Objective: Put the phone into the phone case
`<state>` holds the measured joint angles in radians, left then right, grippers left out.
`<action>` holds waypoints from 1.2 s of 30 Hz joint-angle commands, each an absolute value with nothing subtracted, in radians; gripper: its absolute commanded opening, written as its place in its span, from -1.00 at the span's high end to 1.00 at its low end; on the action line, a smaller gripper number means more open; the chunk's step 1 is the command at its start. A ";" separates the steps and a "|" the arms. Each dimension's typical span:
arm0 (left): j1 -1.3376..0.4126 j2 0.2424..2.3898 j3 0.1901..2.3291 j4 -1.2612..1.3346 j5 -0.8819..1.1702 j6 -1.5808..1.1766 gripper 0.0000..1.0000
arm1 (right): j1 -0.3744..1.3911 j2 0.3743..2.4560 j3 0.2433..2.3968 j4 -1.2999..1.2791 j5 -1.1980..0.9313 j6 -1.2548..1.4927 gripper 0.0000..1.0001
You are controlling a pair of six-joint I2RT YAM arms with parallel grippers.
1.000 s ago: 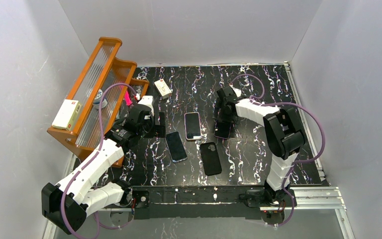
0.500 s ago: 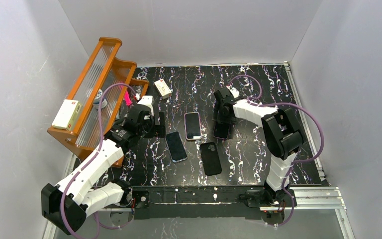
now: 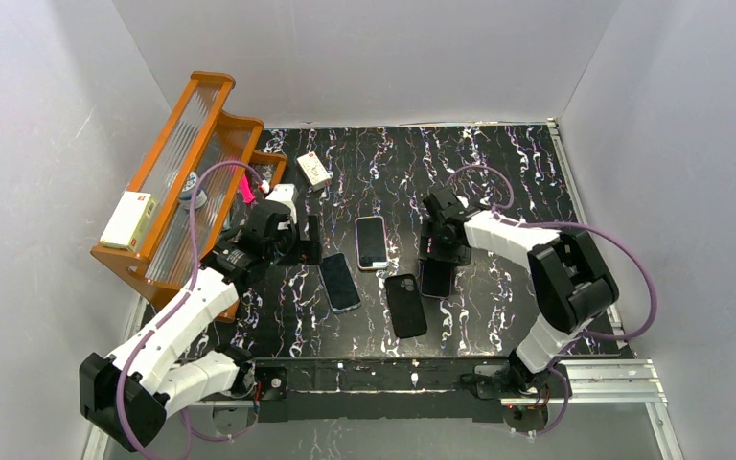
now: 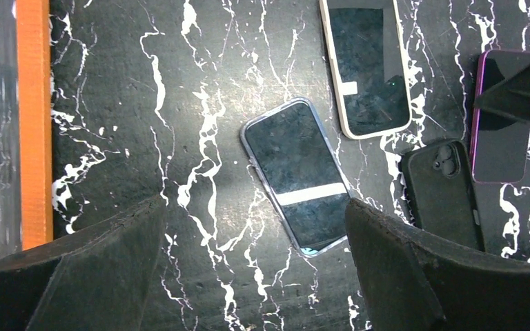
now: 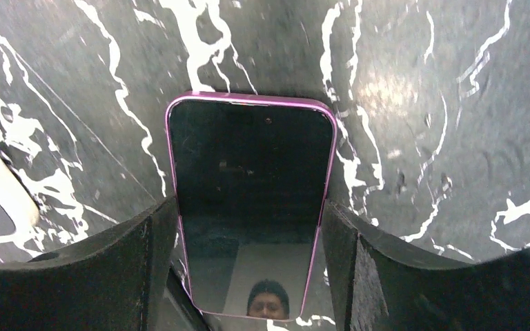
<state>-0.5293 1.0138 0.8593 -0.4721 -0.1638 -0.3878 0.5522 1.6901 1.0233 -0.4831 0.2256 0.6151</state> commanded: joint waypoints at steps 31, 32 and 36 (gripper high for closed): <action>-0.526 1.026 0.793 -0.406 0.055 -0.610 -0.83 | 0.836 1.397 0.821 -0.284 -0.114 0.650 0.15; -0.526 1.026 0.793 -0.404 0.057 -0.610 -0.83 | 0.837 1.405 0.815 -0.278 -0.110 0.648 0.15; -0.526 1.032 0.796 -0.404 0.059 -0.611 -0.82 | 0.839 1.440 0.796 -0.273 -0.070 0.640 0.15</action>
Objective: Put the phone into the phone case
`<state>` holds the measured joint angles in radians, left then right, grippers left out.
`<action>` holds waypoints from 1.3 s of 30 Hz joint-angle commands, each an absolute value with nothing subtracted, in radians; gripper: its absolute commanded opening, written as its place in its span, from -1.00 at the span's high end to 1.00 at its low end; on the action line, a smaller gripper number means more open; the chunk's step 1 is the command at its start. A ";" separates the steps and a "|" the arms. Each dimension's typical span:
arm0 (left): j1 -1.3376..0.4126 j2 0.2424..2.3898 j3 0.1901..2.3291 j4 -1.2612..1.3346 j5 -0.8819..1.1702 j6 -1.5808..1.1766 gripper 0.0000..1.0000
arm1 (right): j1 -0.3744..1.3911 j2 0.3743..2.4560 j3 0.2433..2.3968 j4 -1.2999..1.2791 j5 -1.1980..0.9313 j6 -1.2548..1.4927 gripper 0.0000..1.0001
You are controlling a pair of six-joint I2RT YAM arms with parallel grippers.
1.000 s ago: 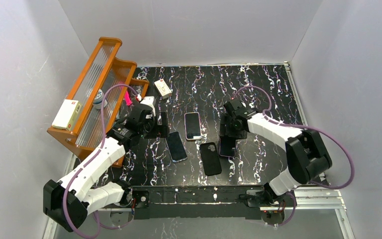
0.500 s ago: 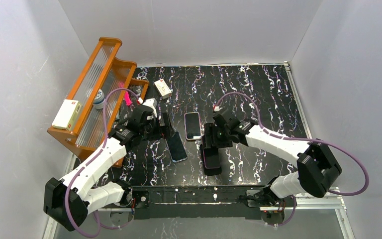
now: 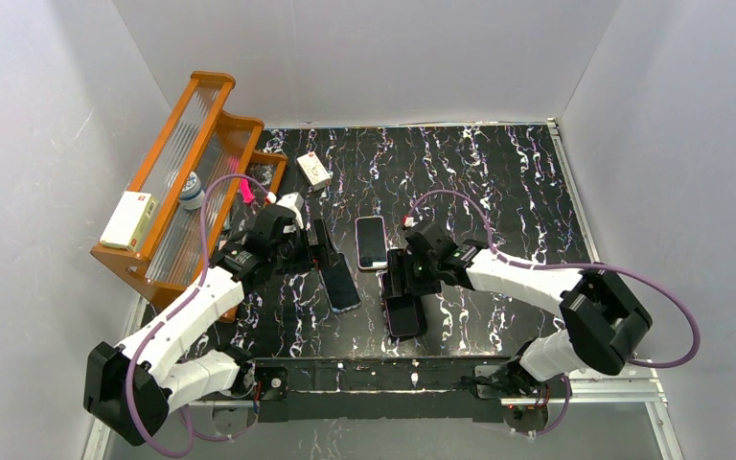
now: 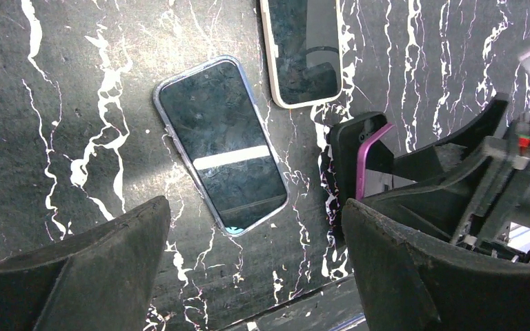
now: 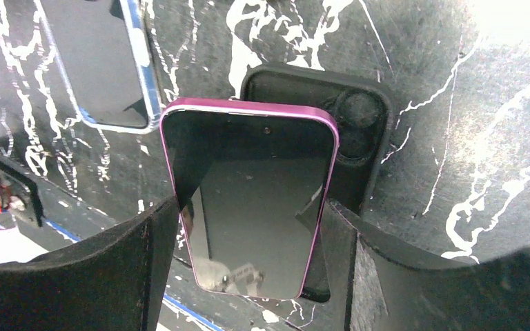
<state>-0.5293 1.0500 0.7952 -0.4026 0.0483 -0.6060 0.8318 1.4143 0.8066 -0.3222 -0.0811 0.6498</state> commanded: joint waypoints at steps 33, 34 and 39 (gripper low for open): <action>-0.529 1.121 0.819 -0.390 0.186 -0.632 -0.64 | 0.819 1.440 0.946 -0.526 -0.094 0.582 -0.63; -0.532 1.129 0.815 -0.376 0.202 -0.644 -0.59 | 0.804 1.432 0.936 -0.525 -0.098 0.581 -0.60; -0.573 1.134 0.762 -0.278 0.246 -0.744 -0.43 | 0.725 1.381 0.857 -0.495 -0.151 0.573 -0.44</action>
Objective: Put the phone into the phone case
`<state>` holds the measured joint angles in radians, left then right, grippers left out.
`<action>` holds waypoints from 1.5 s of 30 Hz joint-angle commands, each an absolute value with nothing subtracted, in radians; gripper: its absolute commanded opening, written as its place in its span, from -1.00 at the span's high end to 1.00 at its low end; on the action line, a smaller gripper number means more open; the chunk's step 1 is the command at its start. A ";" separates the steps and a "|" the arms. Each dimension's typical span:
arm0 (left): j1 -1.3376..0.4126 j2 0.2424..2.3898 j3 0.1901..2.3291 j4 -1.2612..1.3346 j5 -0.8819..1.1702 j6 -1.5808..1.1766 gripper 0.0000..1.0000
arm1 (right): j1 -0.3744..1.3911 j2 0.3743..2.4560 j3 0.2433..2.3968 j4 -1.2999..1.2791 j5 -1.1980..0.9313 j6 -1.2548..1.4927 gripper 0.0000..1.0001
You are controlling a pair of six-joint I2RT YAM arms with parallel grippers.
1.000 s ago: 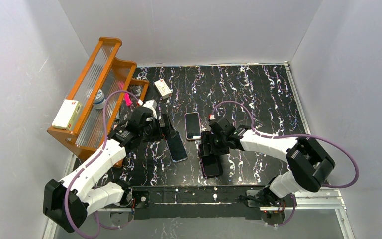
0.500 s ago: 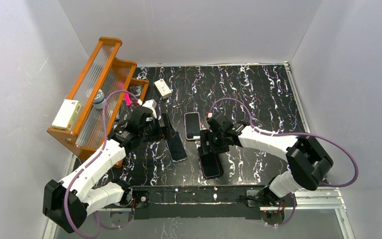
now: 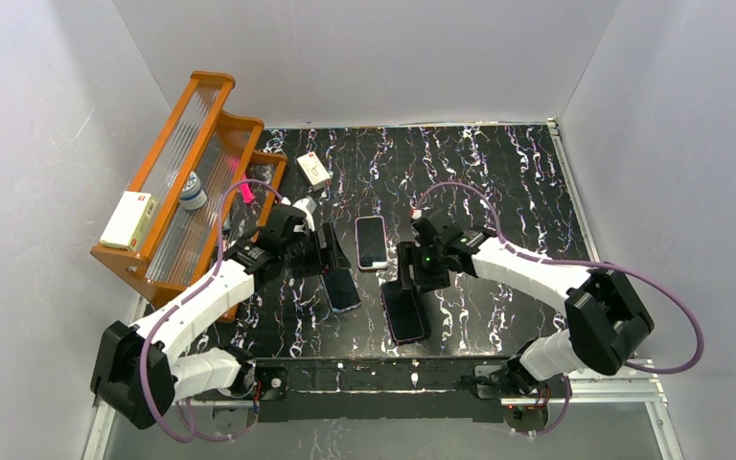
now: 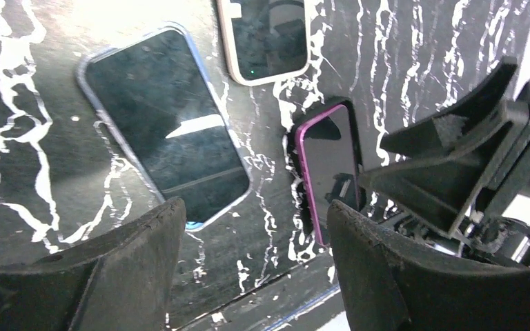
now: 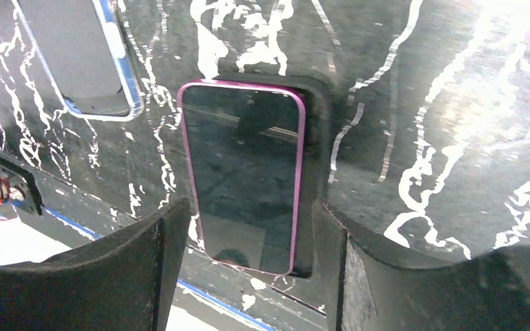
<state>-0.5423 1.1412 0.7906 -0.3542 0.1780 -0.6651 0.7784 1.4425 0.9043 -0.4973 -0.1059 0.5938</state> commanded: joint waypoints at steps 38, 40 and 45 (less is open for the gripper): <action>-0.914 1.606 0.773 0.114 0.251 -1.044 0.91 | 0.568 1.292 0.423 0.050 -0.582 0.833 0.24; -0.917 1.610 0.775 0.118 0.269 -1.065 0.91 | 0.568 1.268 0.391 0.118 -0.598 0.881 0.27; -0.920 1.584 0.761 0.071 0.264 -1.108 0.79 | 0.568 1.217 0.354 0.164 -0.558 0.940 0.27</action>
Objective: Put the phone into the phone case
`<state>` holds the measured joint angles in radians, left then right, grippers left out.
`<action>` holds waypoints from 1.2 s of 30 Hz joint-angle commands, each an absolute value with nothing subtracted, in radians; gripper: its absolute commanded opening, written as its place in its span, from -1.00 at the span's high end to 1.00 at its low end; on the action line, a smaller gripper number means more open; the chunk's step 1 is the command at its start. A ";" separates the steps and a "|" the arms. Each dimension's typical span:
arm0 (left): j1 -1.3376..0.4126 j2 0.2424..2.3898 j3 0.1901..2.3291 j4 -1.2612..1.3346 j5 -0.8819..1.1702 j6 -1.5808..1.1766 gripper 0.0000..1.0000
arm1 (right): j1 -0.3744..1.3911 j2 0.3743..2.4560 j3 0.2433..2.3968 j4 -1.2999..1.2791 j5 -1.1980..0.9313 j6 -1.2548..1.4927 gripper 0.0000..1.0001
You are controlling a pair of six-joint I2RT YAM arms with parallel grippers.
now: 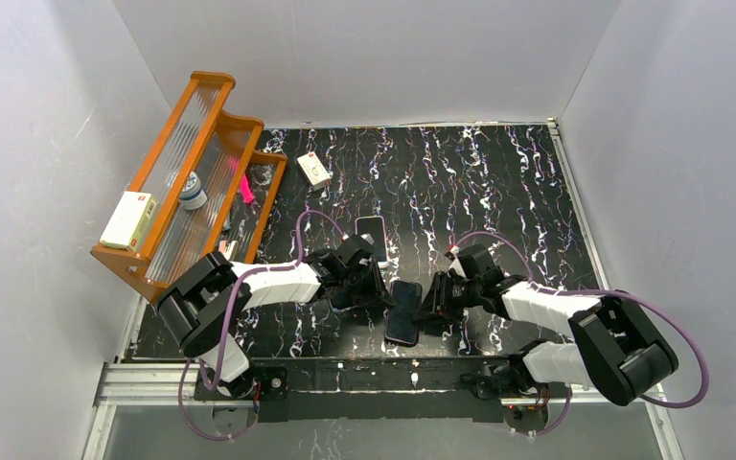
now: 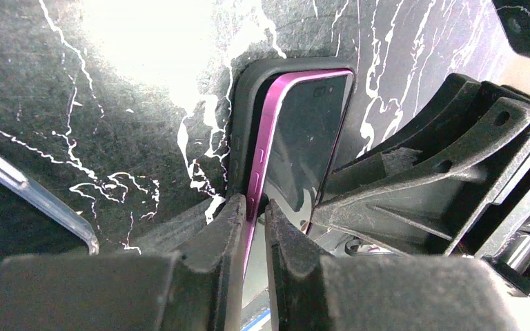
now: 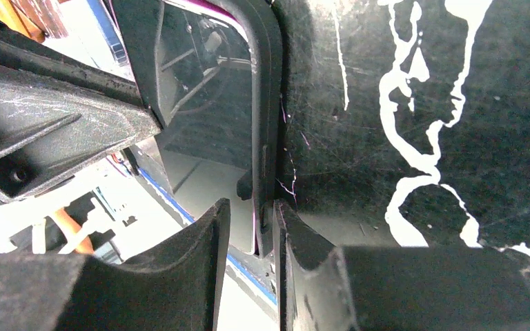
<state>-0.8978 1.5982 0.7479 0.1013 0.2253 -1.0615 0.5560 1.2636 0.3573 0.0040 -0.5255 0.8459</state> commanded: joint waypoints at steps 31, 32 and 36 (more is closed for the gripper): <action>-0.930 1.546 0.702 0.037 0.272 -1.126 0.79 | 0.571 1.221 0.300 0.281 -0.554 1.010 0.21; -0.930 1.540 0.696 0.039 0.270 -1.128 0.79 | 0.570 1.222 0.295 0.303 -0.561 1.019 0.21; -0.929 1.534 0.672 0.077 0.286 -1.143 0.77 | 0.570 1.219 0.277 0.377 -0.592 1.043 0.20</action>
